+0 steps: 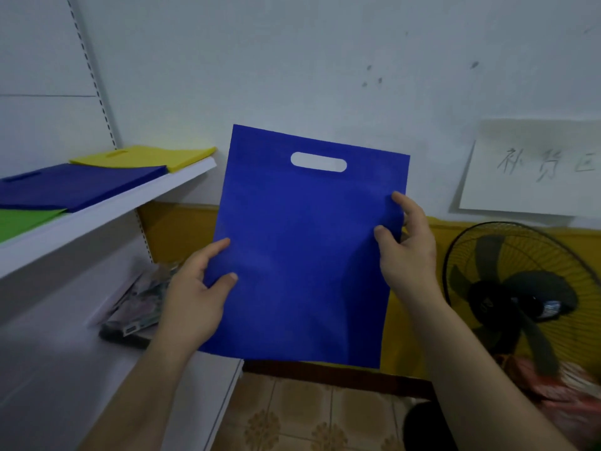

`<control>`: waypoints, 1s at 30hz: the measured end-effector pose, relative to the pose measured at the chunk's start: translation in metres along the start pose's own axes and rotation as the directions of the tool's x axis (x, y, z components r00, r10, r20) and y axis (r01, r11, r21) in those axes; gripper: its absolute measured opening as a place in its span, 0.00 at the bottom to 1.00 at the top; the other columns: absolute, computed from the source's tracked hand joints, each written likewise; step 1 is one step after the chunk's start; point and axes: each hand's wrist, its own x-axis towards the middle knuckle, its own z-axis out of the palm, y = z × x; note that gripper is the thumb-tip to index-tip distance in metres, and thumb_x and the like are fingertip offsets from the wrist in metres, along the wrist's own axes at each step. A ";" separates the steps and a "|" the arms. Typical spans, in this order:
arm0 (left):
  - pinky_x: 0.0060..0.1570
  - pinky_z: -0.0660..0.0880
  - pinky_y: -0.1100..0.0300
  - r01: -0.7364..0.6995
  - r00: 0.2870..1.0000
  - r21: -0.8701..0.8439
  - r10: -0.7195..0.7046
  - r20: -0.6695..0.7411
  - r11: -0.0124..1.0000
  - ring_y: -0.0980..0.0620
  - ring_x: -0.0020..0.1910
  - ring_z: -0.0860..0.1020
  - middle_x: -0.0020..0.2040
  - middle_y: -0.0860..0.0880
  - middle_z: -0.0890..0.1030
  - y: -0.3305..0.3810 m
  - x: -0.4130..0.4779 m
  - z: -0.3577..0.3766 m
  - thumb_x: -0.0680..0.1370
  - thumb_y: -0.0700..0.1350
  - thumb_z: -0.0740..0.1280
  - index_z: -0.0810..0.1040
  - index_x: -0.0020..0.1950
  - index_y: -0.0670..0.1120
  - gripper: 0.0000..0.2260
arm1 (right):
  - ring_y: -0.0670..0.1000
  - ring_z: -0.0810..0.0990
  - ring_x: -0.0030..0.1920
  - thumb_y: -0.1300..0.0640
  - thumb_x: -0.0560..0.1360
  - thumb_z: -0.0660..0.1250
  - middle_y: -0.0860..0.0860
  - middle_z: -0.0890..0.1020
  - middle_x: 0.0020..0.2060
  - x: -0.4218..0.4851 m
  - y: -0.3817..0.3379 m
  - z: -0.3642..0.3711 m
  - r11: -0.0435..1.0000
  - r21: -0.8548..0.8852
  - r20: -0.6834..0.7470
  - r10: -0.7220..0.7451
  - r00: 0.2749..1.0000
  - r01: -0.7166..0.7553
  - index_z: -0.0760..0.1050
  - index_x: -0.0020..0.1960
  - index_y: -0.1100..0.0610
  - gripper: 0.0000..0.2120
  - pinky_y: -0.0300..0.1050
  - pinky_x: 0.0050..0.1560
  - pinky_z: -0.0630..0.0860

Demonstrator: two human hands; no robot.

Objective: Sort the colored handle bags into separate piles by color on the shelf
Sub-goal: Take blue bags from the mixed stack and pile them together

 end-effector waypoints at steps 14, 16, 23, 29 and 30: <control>0.55 0.77 0.48 0.004 1.000 -0.041 -0.004 -0.014 0.999 0.56 0.58 0.76 0.62 0.58 0.75 -0.049 0.119 0.029 0.78 0.41 0.65 0.72 0.57 0.67 0.19 | 0.50 0.74 0.61 0.57 0.76 0.69 0.43 0.71 0.65 0.087 0.053 0.058 0.982 0.077 0.131 0.161 0.978 -0.172 0.64 0.63 0.33 0.26 0.50 0.49 0.82; 0.55 0.77 0.49 0.011 1.000 -0.030 -0.011 -0.029 0.999 0.56 0.58 0.76 0.62 0.58 0.75 -0.055 0.134 0.039 0.78 0.40 0.65 0.72 0.57 0.66 0.19 | 0.50 0.72 0.63 0.58 0.76 0.68 0.43 0.70 0.66 0.106 0.070 0.065 0.989 0.041 0.110 0.135 0.985 -0.140 0.65 0.63 0.32 0.26 0.53 0.52 0.81; 0.47 0.78 0.60 0.075 0.992 -0.051 -0.080 -0.099 0.996 0.61 0.52 0.77 0.53 0.67 0.73 -0.063 0.188 0.081 0.79 0.38 0.64 0.72 0.62 0.61 0.19 | 0.38 0.68 0.61 0.63 0.79 0.62 0.36 0.67 0.64 0.194 0.103 0.088 0.996 -0.021 0.132 -0.085 0.988 0.088 0.65 0.69 0.42 0.24 0.25 0.51 0.72; 0.43 0.75 0.66 0.150 0.936 -0.081 -0.168 -0.309 0.985 0.62 0.51 0.76 0.54 0.64 0.74 -0.062 0.218 0.090 0.81 0.39 0.60 0.74 0.61 0.59 0.16 | 0.30 0.65 0.59 0.65 0.79 0.61 0.34 0.68 0.60 0.251 0.115 0.136 0.981 0.041 0.271 -0.193 0.943 0.189 0.67 0.70 0.50 0.22 0.19 0.59 0.63; 0.46 0.75 0.64 0.159 0.921 -0.091 -0.181 -0.346 0.983 0.62 0.52 0.76 0.55 0.63 0.74 -0.062 0.221 0.086 0.81 0.39 0.60 0.74 0.61 0.59 0.16 | 0.31 0.65 0.59 0.65 0.79 0.60 0.35 0.68 0.61 0.256 0.115 0.147 0.979 0.056 0.302 -0.204 0.931 0.197 0.67 0.70 0.50 0.22 0.21 0.60 0.64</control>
